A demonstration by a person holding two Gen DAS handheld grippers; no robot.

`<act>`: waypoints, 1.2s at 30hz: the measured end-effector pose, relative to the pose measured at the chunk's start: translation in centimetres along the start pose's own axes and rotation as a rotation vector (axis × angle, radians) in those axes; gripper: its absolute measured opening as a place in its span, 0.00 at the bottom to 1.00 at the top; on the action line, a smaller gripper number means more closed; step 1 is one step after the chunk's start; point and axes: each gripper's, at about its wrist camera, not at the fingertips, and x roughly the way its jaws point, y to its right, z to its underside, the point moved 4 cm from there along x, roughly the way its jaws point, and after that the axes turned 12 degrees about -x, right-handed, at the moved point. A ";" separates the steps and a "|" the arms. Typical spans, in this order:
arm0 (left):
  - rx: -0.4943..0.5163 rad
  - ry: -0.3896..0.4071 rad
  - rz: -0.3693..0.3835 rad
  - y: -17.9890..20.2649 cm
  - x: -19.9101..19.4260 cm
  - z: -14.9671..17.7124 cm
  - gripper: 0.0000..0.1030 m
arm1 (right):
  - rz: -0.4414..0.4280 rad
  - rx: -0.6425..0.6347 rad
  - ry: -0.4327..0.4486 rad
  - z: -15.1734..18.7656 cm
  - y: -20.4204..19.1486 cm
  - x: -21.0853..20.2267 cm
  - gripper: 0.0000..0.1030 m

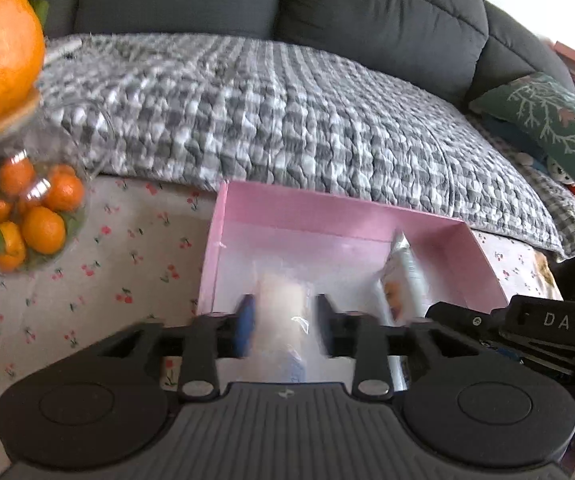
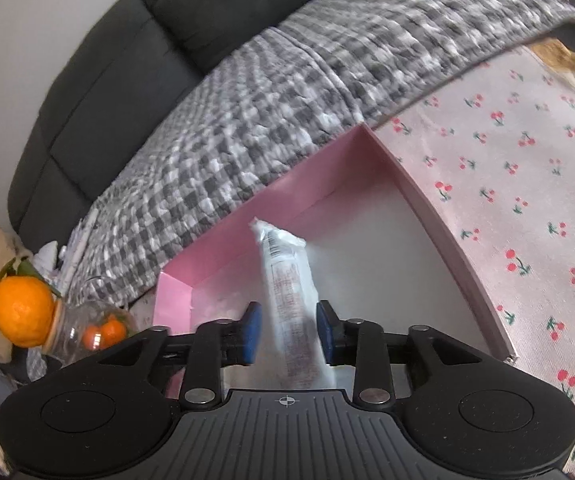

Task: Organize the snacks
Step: 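Carry both held snacks up and over into the pink box, then open both tools to drop the snacks inside the pink box, then move both open tools back toward the snack pile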

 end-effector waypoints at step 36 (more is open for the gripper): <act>0.146 -0.100 -0.087 0.8 -7.9 3.0 0.99 | 0.249 -0.325 -0.058 2.9 -3.5 -11.0 0.94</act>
